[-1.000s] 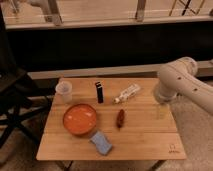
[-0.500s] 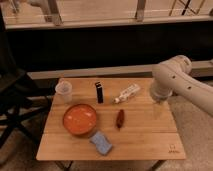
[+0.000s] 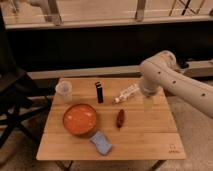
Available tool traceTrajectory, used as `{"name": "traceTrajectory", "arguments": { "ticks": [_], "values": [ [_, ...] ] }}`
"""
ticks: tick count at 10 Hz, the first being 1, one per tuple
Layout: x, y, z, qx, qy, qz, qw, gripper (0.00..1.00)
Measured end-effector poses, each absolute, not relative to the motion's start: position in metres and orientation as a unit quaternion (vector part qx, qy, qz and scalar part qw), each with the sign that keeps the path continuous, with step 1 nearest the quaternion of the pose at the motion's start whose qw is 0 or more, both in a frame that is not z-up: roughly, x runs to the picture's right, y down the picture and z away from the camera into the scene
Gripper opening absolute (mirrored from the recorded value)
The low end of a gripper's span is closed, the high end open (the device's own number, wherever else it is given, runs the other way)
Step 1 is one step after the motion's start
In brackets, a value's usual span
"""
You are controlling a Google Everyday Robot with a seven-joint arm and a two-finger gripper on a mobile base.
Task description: Knock the eraser over
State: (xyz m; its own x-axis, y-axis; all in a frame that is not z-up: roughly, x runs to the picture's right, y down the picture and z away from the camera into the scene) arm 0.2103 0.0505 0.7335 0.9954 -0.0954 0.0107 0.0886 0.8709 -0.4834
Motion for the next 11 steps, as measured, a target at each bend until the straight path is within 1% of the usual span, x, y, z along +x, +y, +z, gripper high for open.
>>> {"name": "traceTrajectory", "arguments": {
  "ticks": [3, 5, 9, 11],
  "values": [
    [0.193, 0.048, 0.737, -0.245, 0.003, -0.056, 0.968, 0.8],
    [0.176, 0.041, 0.749, -0.242, -0.002, -0.066, 0.968, 0.8],
    [0.173, 0.043, 0.752, -0.244, -0.005, -0.077, 0.967, 0.8],
    [0.164, 0.037, 0.76, -0.242, -0.006, -0.083, 0.967, 0.8]
  ]
}}
